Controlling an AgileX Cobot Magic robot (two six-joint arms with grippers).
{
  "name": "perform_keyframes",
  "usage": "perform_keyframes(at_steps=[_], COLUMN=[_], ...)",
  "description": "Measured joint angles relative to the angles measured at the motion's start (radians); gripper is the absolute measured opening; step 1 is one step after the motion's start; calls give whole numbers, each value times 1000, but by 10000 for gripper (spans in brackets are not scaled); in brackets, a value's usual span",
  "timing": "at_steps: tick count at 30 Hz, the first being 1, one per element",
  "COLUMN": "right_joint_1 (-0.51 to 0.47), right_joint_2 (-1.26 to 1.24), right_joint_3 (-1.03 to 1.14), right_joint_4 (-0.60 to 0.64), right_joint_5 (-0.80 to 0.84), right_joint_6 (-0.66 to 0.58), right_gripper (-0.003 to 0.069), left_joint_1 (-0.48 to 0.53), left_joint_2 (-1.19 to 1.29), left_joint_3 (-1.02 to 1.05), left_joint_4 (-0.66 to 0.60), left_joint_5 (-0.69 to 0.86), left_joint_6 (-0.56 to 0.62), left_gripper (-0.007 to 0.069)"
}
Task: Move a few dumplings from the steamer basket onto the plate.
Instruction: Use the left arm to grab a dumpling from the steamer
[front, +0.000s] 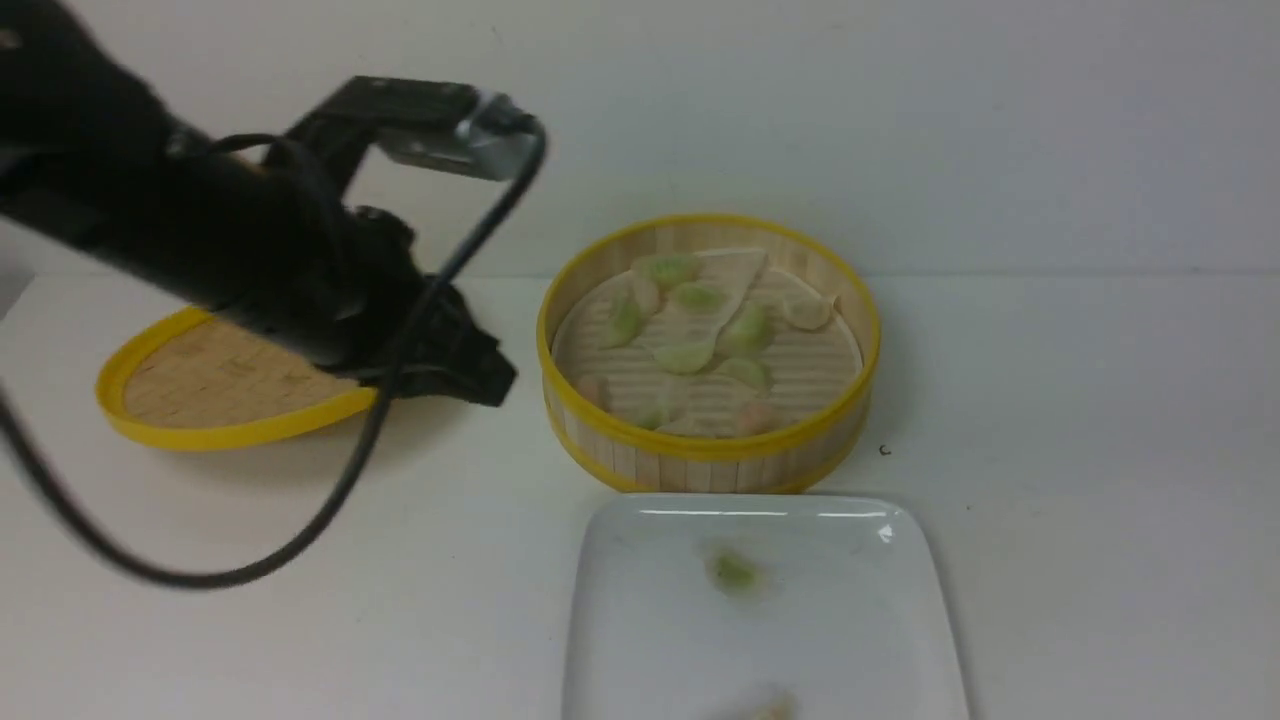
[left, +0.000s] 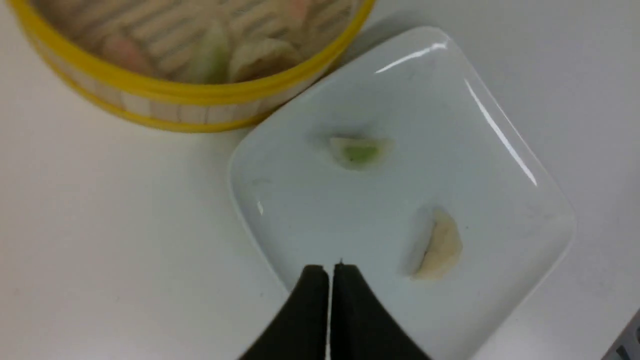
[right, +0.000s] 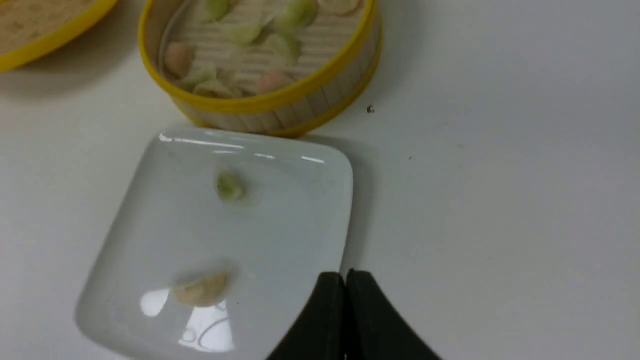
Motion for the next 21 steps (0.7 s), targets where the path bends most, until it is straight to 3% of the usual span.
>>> perform_keyframes(at_steps=[5, 10, 13, 14, 17, 21], right_joint_1=[0, 0, 0, 0, 0, 0], right_joint_2=[19, 10, 4, 2, -1, -1], right_joint_3=[0, -2, -2, -2, -3, -3], right_joint_4=[31, 34, 34, 34, 34, 34], right_joint_5=[11, 12, 21, 21, 26, 30], right_joint_6=[-5, -5, -5, -5, -4, -3], right_gripper=[-15, -15, -15, -15, -15, -15], left_joint_1=[-90, -165, -192, -192, -195, -195], left_joint_2=[230, 447, 585, 592, 692, 741], left_joint_3=[-220, -447, -595, -602, -699, -731], left_joint_4=[114, 304, 368, 370, 383, 394], left_joint_5=[40, 115, 141, 142, 142, 99], left_joint_6=[-4, -79, -156, -156, -170, -171], left_gripper=[-5, 57, 171, 171, 294, 342])
